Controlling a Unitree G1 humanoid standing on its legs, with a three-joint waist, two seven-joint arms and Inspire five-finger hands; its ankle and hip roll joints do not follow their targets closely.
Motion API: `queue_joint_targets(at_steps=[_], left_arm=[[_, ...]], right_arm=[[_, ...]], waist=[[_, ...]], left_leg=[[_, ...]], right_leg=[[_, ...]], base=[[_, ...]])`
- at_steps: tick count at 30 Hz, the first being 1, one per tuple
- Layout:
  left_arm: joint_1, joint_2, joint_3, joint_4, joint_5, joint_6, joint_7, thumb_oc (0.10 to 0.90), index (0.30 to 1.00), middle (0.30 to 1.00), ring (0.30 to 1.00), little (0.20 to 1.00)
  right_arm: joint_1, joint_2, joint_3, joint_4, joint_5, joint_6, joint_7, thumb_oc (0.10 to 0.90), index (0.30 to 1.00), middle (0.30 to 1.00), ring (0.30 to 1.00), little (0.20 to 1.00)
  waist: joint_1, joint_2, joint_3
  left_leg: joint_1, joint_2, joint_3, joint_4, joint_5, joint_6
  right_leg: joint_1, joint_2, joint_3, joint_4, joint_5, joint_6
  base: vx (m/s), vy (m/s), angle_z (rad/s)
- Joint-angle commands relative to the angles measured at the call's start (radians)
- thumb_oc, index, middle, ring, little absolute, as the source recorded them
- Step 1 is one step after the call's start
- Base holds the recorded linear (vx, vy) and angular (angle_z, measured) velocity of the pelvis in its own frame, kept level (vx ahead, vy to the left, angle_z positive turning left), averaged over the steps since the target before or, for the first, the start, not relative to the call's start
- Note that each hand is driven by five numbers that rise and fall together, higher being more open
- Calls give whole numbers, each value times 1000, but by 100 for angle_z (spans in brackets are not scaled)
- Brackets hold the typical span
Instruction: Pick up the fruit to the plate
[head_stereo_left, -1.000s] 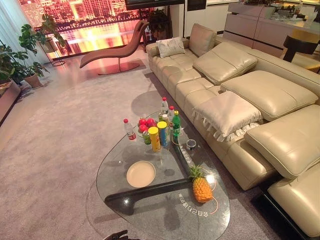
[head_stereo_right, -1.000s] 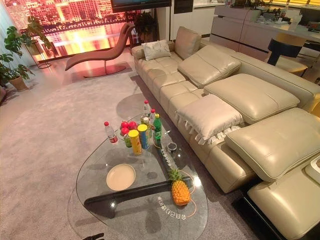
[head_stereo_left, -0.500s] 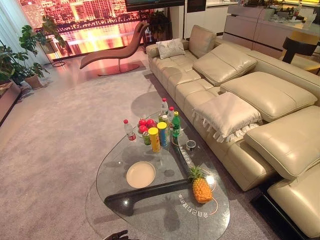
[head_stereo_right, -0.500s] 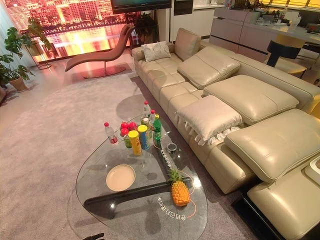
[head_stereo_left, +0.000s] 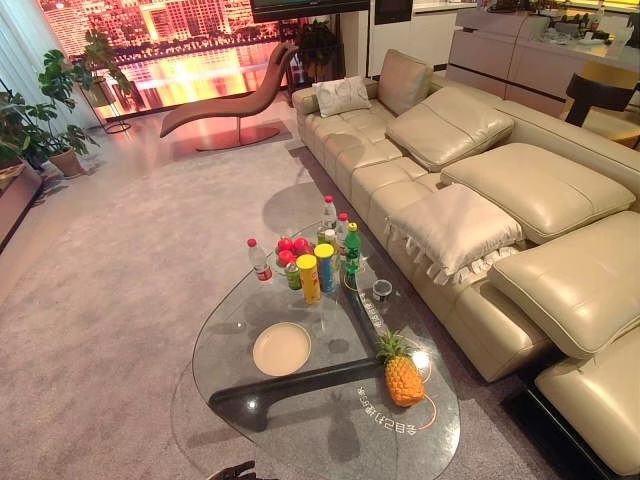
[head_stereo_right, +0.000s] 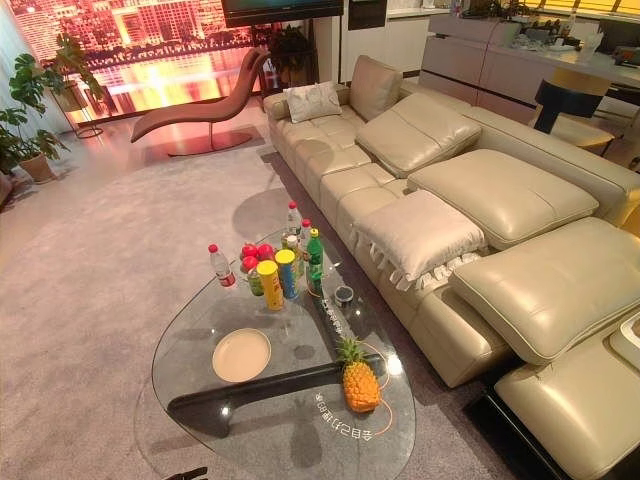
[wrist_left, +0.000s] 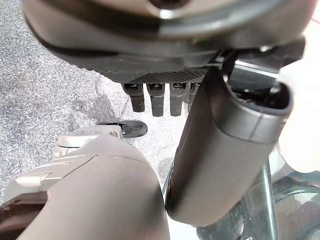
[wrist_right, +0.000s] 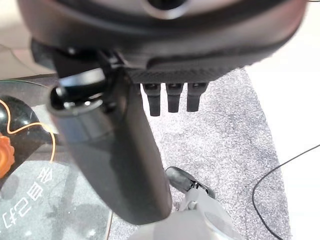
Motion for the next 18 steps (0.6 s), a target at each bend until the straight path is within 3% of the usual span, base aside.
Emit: queue_joint_targets(at_steps=[1, 7, 11, 14, 18], left_arm=[[-100, 38, -9, 53, -8, -11, 30, 800, 900, 900, 900, 900], [-100, 39, -11, 40, -61, -6, 47, 800, 900, 900, 900, 900], [-141, 42, -4, 9, -158, -25, 37, 800, 900, 900, 900, 900], [-181, 59, 8, -37, -317, -84, -49, 800, 900, 900, 900, 900], [-212, 78, 18, -86, -454, -106, -97, 800, 900, 900, 900, 900]], right_arm=[[-95, -7, -2, 54, 24, 5, -25, 800, 900, 900, 900, 900], [-93, -25, -8, 52, 14, 20, -36, 800, 900, 900, 900, 900], [-137, -55, -15, 46, 27, 24, -59, 800, 900, 900, 900, 900], [-184, -79, -15, 23, 45, 21, -78, 800, 900, 900, 900, 900], [-214, -97, -19, 2, 92, -3, -104, 800, 900, 900, 900, 900]], waist=[[10, -6, 69], [4, 9, 117], [-3, 27, 221], [-6, 37, 301], [-8, 41, 345]], left_leg=[[54, 2, 46, 6, -93, -3], [7, -6, 46, 6, -76, -1], [-84, -23, 38, 6, -44, 0], [-160, -36, 25, 6, -22, 5], [-205, -42, 2, 6, -12, 7]], right_leg=[[-56, -23, -14, 4, 46, 6], [-106, -36, -8, 4, 64, 9], [-204, -40, 9, 4, 97, 3], [-289, -30, 31, 4, 119, -5], [-328, -13, 46, 10, 118, -18]], base=[[0, 0, 0], [-32, 22, -1], [-176, 35, -1], [-188, -15, -2], [-84, -16, 0]])
